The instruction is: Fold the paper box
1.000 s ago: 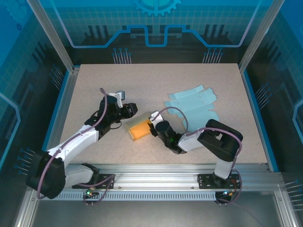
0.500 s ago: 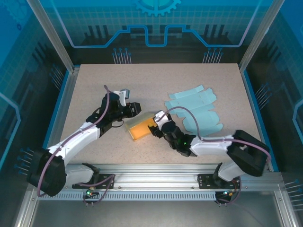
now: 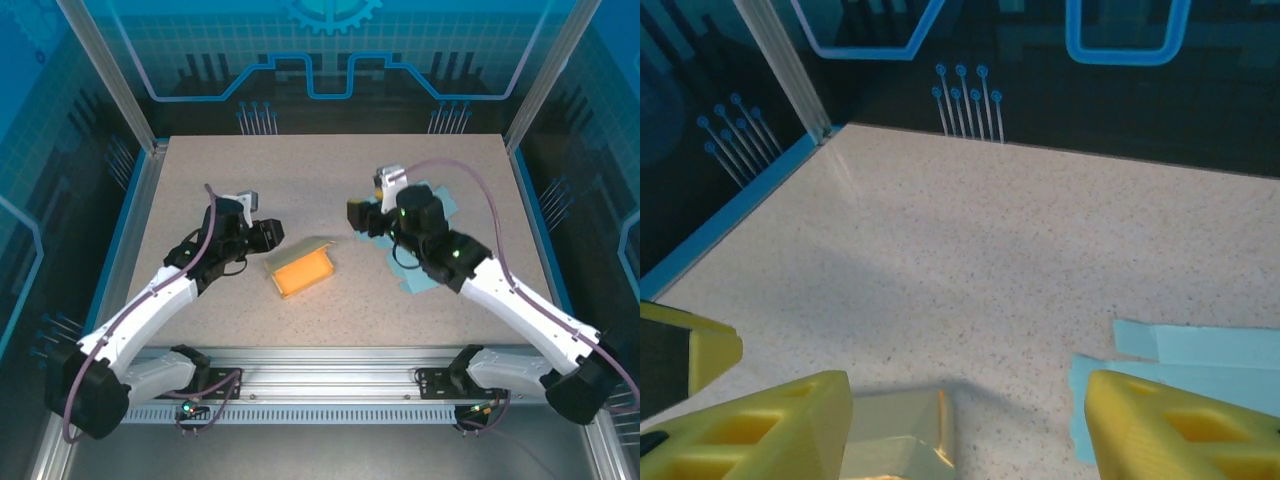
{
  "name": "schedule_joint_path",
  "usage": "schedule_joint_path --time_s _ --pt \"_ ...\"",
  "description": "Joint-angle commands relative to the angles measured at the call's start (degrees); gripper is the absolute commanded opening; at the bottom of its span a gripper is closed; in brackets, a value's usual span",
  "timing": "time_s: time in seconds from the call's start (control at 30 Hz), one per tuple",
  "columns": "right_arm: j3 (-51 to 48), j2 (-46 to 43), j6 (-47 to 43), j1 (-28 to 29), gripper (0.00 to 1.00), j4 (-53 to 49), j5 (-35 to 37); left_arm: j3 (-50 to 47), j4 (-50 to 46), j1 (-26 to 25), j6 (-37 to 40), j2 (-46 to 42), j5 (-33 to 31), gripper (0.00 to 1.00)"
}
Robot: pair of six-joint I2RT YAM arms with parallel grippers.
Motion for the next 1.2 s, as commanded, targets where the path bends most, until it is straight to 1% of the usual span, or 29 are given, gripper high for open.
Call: schedule_joint_path --time_s 0.0,0.03,0.1,0.2,0.3,0.4,0.53,0.6,0.73,0.87,1.0,1.17 --pt "11.31 10.42 2.36 -2.2 0.61 -17.31 -12.41 -1.44 -4.53 0.09 -3.01 -1.07 -3.11 0.45" --pt "14.74 14.08 2.02 -2.64 0.59 -19.25 -14.19 -1.83 -4.5 0.05 -3.64 -0.75 -2.52 0.45" --pt "19.82 20.22 1.39 -3.27 0.57 -21.75 -17.49 -2.58 -4.3 0.08 -4.89 -0.19 -1.49 0.45" --pt "25.88 29.0 0.91 -3.84 0.55 -25.3 -20.39 -4.32 -3.53 -0.05 -6.55 0.48 -0.24 0.45" --pt "28.29 35.04 1.25 -3.96 0.52 -26.16 -23.99 -5.62 -2.65 -0.17 -7.32 1.49 0.95 0.45" --pt "27.72 38.06 2.38 -3.85 0.48 -24.58 -27.68 -6.26 -2.12 -0.19 -7.59 2.79 1.75 0.45" --pt "25.61 39.47 3.43 -3.13 0.47 -22.36 -29.87 -7.18 -1.46 -0.32 -7.91 3.96 2.38 0.46" --pt "24.93 39.79 3.49 -2.89 0.47 -22.33 -29.43 -7.81 -1.27 -0.31 -8.08 4.19 2.38 0.46" --pt "22.01 39.89 3.86 -2.88 0.42 -20.92 -28.7 -9.34 -0.76 -0.57 -8.73 4.64 2.56 0.44" --pt "19.36 40.13 4.1 -2.8 0.4 -19.47 -28.63 -11.09 -0.51 -0.92 -9.41 5.25 2.27 0.43" --pt "17.07 40.52 4.24 -2.64 0.34 -18.19 -28.44 -12.51 -0.14 -1.32 -9.97 5.8 1.62 0.39" --pt "14.63 40.67 4.66 -2.53 0.33 -16.74 -27.29 -13.3 0.26 -2.05 -10.23 7.01 0.42 0.38"
